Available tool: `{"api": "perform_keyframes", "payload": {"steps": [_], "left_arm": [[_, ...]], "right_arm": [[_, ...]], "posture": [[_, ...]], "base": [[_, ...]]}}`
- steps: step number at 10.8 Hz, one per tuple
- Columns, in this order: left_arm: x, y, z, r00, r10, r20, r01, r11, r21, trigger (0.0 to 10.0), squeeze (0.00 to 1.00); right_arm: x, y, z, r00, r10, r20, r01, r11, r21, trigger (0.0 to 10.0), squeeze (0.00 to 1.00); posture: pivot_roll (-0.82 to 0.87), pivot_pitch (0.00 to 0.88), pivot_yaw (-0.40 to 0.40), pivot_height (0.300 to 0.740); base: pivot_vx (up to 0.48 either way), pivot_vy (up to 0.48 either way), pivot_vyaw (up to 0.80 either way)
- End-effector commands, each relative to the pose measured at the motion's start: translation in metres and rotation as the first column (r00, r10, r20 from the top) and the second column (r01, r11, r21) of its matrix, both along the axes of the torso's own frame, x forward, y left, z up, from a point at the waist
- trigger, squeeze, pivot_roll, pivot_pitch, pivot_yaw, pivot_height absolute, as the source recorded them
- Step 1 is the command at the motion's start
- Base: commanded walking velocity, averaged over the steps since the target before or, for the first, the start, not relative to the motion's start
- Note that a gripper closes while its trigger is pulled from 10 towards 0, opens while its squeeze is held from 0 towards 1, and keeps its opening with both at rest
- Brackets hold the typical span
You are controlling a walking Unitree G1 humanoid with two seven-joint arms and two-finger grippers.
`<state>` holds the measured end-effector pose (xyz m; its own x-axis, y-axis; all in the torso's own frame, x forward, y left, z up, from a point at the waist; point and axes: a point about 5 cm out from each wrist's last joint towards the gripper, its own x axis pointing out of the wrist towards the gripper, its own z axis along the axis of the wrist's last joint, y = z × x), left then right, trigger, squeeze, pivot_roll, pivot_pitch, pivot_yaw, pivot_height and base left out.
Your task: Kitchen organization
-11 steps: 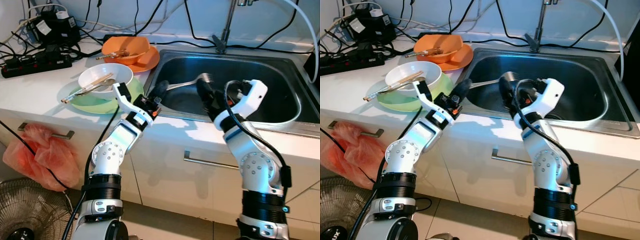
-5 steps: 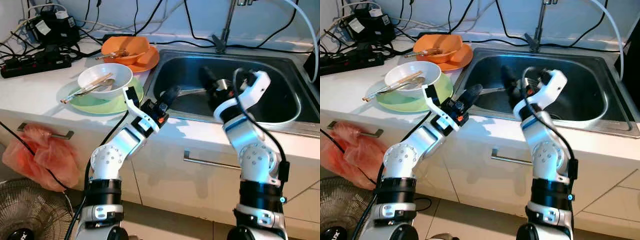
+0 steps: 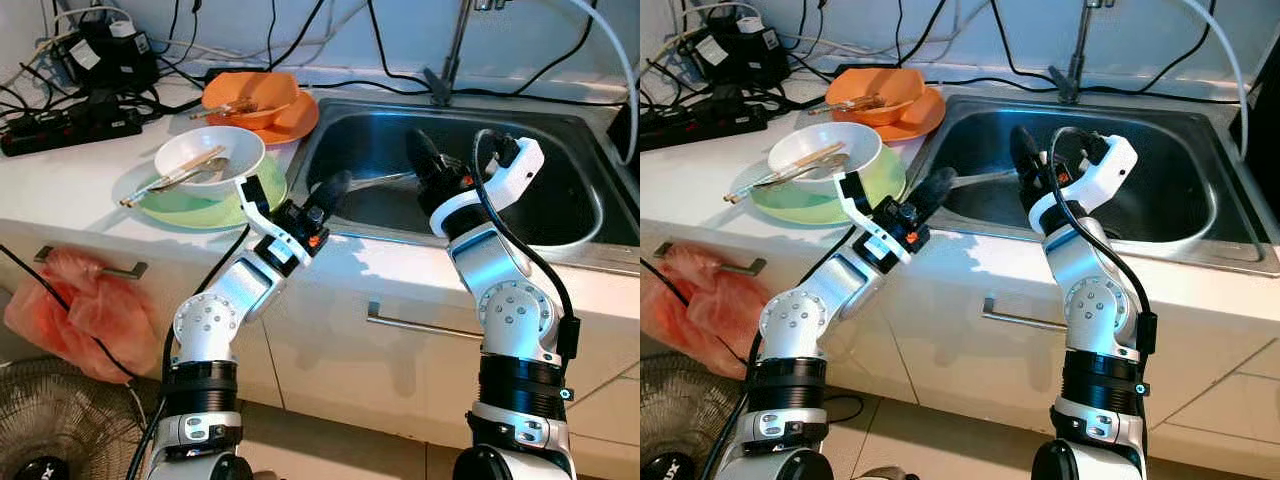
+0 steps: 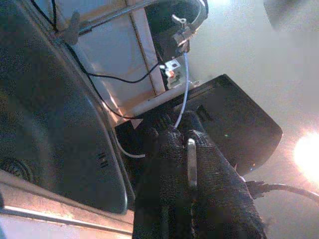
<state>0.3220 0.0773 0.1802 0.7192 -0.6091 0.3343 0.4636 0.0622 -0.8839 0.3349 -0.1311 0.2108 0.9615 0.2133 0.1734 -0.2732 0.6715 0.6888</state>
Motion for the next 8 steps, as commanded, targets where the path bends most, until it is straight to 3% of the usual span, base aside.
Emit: {"api": "perform_keyframes", "payload": {"steps": [1, 6, 8], "left_arm": [[0.0029, 0.0064, 0.0045, 0.999, 0.037, 0.018, -0.037, 0.999, 0.007, 0.0, 0.00], [0.0070, 0.0126, -0.0013, 0.999, 0.040, -0.005, -0.040, 0.999, 0.001, 0.0, 0.00], [0.0073, 0.0127, -0.0043, 0.998, 0.056, -0.005, -0.055, 0.997, 0.046, 0.0, 0.00]], "right_arm": [[0.0016, -0.0046, 0.0088, 0.999, -0.030, 0.028, 0.030, 1.000, 0.006, 0.0, 0.00], [0.0020, -0.0045, 0.0090, 0.999, -0.032, 0.023, 0.032, 0.999, 0.019, 0.0, 0.00], [0.0027, -0.0053, 0.0100, 0.999, -0.037, 0.024, 0.036, 0.999, 0.025, 0.0, 0.00]], "posture": [[0.10, 0.013, 0.049, 0.740], [0.11, 0.009, 0.048, 0.740], [0.10, 0.008, 0.046, 0.740]], "base": [[0.000, 0.000, 0.00], [0.000, 0.000, 0.00], [0.000, 0.000, 0.00]]}}
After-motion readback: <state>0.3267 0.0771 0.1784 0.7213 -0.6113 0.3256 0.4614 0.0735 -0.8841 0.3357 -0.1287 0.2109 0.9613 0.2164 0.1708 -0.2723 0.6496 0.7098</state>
